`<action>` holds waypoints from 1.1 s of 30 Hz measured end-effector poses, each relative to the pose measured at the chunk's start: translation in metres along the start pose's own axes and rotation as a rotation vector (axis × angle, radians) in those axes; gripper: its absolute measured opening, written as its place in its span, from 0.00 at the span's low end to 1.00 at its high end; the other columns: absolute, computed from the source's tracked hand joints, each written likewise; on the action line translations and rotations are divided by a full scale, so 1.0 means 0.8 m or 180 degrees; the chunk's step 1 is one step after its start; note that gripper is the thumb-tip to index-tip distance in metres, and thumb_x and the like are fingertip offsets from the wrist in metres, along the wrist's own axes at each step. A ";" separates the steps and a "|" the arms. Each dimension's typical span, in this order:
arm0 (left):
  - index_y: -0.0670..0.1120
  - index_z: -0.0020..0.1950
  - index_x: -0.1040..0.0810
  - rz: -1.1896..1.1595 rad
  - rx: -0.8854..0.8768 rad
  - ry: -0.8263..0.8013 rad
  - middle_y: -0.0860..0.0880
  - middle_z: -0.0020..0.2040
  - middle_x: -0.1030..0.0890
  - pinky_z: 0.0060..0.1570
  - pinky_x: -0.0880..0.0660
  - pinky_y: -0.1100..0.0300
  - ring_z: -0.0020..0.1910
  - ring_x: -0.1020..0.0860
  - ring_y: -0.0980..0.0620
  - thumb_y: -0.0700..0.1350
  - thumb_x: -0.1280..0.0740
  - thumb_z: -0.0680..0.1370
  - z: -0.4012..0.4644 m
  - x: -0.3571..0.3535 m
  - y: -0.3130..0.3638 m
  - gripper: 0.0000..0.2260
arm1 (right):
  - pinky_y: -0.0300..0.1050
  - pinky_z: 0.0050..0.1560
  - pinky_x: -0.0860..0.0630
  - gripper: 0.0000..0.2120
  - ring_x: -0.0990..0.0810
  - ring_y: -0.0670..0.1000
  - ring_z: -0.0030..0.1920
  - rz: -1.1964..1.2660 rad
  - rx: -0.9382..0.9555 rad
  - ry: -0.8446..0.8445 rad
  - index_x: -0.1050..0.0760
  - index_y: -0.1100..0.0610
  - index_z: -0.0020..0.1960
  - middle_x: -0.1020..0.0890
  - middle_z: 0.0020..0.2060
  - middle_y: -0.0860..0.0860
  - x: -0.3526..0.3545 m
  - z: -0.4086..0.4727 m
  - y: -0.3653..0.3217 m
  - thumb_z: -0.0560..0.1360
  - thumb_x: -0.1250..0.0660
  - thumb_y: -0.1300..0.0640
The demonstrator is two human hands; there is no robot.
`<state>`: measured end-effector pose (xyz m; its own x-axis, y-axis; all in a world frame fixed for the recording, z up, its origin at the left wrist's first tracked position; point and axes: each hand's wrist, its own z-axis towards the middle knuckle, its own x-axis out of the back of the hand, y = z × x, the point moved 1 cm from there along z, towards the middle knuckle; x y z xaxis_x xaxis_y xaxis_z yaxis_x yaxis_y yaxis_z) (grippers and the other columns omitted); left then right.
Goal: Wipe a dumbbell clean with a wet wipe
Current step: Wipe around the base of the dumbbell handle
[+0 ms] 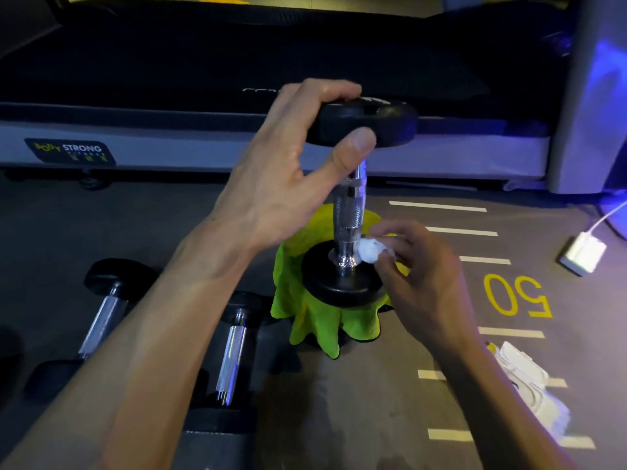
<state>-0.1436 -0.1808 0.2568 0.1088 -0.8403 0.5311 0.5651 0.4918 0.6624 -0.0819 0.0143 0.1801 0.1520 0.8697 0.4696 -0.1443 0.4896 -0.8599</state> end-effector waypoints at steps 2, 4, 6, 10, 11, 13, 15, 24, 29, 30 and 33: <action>0.55 0.74 0.29 -0.0023 0.0023 0.0061 0.59 0.63 0.28 0.62 0.33 0.72 0.64 0.27 0.67 0.62 0.38 0.82 -0.001 0.002 -0.002 0.22 | 0.59 0.47 0.18 0.09 0.15 0.49 0.46 0.0148 -0.0089 0.0045 0.20 0.49 0.50 0.13 0.42 0.45 -0.005 0.000 -0.004 0.76 0.30 0.62; 0.54 0.74 0.28 -0.0054 0.0039 0.0080 0.57 0.64 0.28 0.62 0.32 0.72 0.64 0.27 0.66 0.62 0.38 0.82 -0.003 0.003 -0.003 0.22 | 0.59 0.49 0.18 0.07 0.15 0.48 0.46 0.0315 -0.0206 0.0130 0.18 0.50 0.46 0.13 0.42 0.47 -0.007 0.001 -0.008 0.74 0.28 0.62; 0.54 0.73 0.28 -0.0073 0.0037 0.0098 0.56 0.65 0.27 0.63 0.32 0.71 0.65 0.27 0.65 0.61 0.37 0.83 -0.004 0.004 -0.004 0.22 | 0.54 0.49 0.18 0.06 0.15 0.46 0.44 0.0304 -0.0289 0.0158 0.16 0.50 0.44 0.13 0.41 0.45 -0.008 -0.001 -0.013 0.73 0.26 0.61; 0.54 0.71 0.25 -0.0133 0.0068 0.0203 0.56 0.63 0.25 0.64 0.31 0.69 0.65 0.25 0.62 0.59 0.34 0.83 -0.004 0.004 -0.001 0.19 | 0.45 0.45 0.21 0.10 0.17 0.43 0.44 -0.0284 0.0116 0.0324 0.14 0.47 0.44 0.14 0.41 0.42 -0.012 -0.021 -0.033 0.71 0.26 0.62; 0.54 0.71 0.24 -0.0161 0.0078 0.0214 0.57 0.63 0.25 0.64 0.30 0.68 0.64 0.25 0.62 0.59 0.33 0.83 -0.004 0.003 0.001 0.19 | 0.44 0.42 0.23 0.10 0.18 0.44 0.41 -0.0513 0.0272 0.0376 0.14 0.46 0.43 0.15 0.41 0.42 -0.016 -0.025 -0.038 0.70 0.25 0.62; 0.54 0.70 0.24 -0.0196 0.0083 0.0207 0.57 0.62 0.25 0.63 0.29 0.68 0.63 0.24 0.62 0.59 0.32 0.82 -0.005 0.002 0.004 0.18 | 0.43 0.35 0.29 0.09 0.20 0.47 0.37 -0.1125 0.0471 0.0386 0.14 0.46 0.40 0.17 0.38 0.45 -0.032 -0.022 -0.051 0.68 0.26 0.60; 0.54 0.70 0.24 -0.0171 0.0044 0.0172 0.57 0.62 0.26 0.61 0.28 0.66 0.63 0.24 0.62 0.59 0.32 0.82 -0.006 -0.001 0.008 0.18 | 0.41 0.32 0.35 0.04 0.20 0.55 0.35 -0.1856 0.0559 0.0255 0.16 0.50 0.37 0.19 0.36 0.48 -0.057 -0.016 -0.067 0.66 0.25 0.59; 0.52 0.69 0.22 -0.0204 -0.0064 0.0116 0.56 0.62 0.24 0.61 0.28 0.65 0.62 0.24 0.61 0.59 0.31 0.81 -0.004 -0.010 0.016 0.18 | 0.35 0.40 0.31 0.16 0.21 0.44 0.42 -0.1516 0.0673 0.0092 0.14 0.40 0.49 0.17 0.43 0.42 -0.027 -0.033 -0.050 0.71 0.30 0.61; 0.53 0.68 0.22 -0.0281 -0.0064 0.0145 0.55 0.63 0.23 0.62 0.28 0.66 0.62 0.24 0.60 0.58 0.30 0.81 0.003 -0.016 0.019 0.18 | 0.50 0.43 0.21 0.12 0.21 0.44 0.39 -0.0895 0.0497 0.0767 0.16 0.45 0.47 0.19 0.41 0.43 0.011 -0.017 -0.016 0.71 0.29 0.62; 0.53 0.68 0.21 -0.0289 -0.0059 0.0157 0.55 0.62 0.23 0.62 0.28 0.66 0.62 0.23 0.60 0.58 0.30 0.81 0.004 -0.017 0.018 0.17 | 0.53 0.44 0.21 0.12 0.20 0.46 0.41 -0.0810 0.0566 0.0786 0.16 0.47 0.48 0.19 0.42 0.45 0.011 -0.015 -0.015 0.72 0.28 0.63; 0.52 0.67 0.21 -0.0323 -0.0040 0.0173 0.54 0.62 0.23 0.62 0.30 0.68 0.61 0.23 0.61 0.58 0.30 0.81 0.007 -0.020 0.017 0.17 | 0.41 0.48 0.22 0.13 0.19 0.46 0.46 -0.0530 0.0882 0.0228 0.15 0.50 0.50 0.18 0.47 0.46 0.001 -0.021 -0.021 0.74 0.27 0.66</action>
<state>-0.1420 -0.1593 0.2605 0.0946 -0.8969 0.4320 0.5858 0.4010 0.7043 -0.0626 0.0055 0.1912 0.2628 0.7744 0.5755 -0.3707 0.6317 -0.6808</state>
